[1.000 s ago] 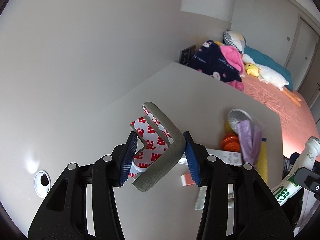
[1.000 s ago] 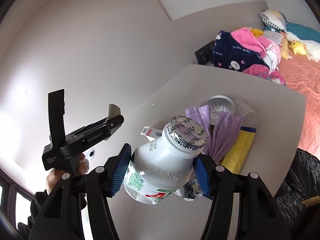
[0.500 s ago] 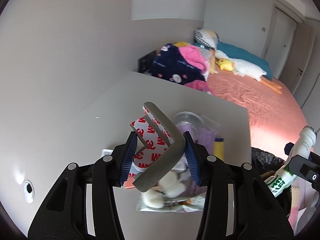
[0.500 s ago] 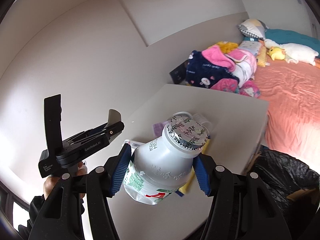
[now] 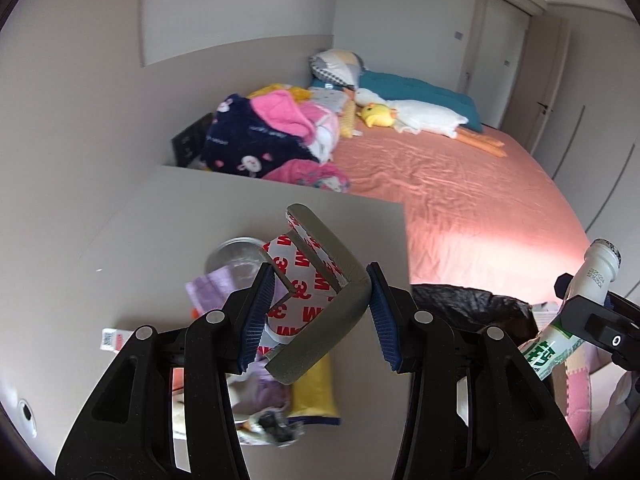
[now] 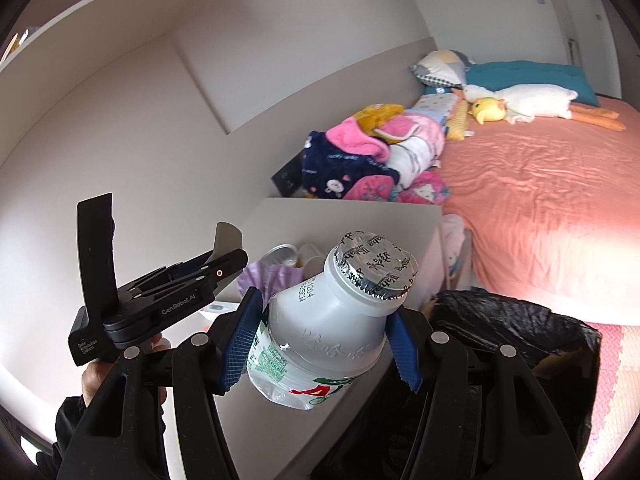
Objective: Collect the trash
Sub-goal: 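Carry the bottle to the black trash bag and open the right gripper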
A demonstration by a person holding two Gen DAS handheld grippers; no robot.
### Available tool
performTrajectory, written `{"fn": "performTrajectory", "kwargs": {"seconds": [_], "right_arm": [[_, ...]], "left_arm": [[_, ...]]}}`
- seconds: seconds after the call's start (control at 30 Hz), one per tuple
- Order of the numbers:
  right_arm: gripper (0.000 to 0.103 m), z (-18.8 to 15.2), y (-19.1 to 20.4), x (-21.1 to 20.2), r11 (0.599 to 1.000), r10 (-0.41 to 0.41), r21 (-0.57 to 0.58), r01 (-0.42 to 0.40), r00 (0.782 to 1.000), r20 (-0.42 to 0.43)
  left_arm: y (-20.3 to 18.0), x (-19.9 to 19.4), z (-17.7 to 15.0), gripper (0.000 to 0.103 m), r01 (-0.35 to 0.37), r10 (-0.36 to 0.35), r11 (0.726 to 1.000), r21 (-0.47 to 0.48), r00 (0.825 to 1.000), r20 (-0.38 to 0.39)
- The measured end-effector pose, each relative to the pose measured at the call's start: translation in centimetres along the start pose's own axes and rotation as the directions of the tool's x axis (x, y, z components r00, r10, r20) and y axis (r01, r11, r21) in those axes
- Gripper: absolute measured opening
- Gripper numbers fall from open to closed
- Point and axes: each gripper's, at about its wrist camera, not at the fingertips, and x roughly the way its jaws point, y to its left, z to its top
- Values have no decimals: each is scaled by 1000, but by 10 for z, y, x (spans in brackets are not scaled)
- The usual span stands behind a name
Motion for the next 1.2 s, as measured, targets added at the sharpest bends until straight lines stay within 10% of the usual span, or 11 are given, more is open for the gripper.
{"fn": "performTrajectory", "kwargs": {"seconds": [0.7, 0.73, 0.77, 0.87, 1.2], "right_arm": [[62, -11, -85, -73, 968, -212, 153, 197, 973, 93], [62, -11, -88, -76, 967, -216, 161, 200, 972, 92], [64, -11, -92, -80, 962, -232, 172, 213, 968, 94], [87, -12, -98, -94, 930, -331, 219, 297, 933, 140], [87, -15, -115, -108, 911, -372, 260, 321, 911, 179]], "left_arm": [[-124, 25, -3, 48, 223, -213, 957, 186, 974, -72], [-130, 26, -6, 60, 253, -239, 947, 197, 967, -92], [-135, 27, -9, 94, 269, -253, 941, 205, 962, -102], [-149, 28, -21, 97, 297, -274, 925, 239, 954, -122], [-158, 35, -38, 97, 311, -273, 922, 230, 945, -181]]}}
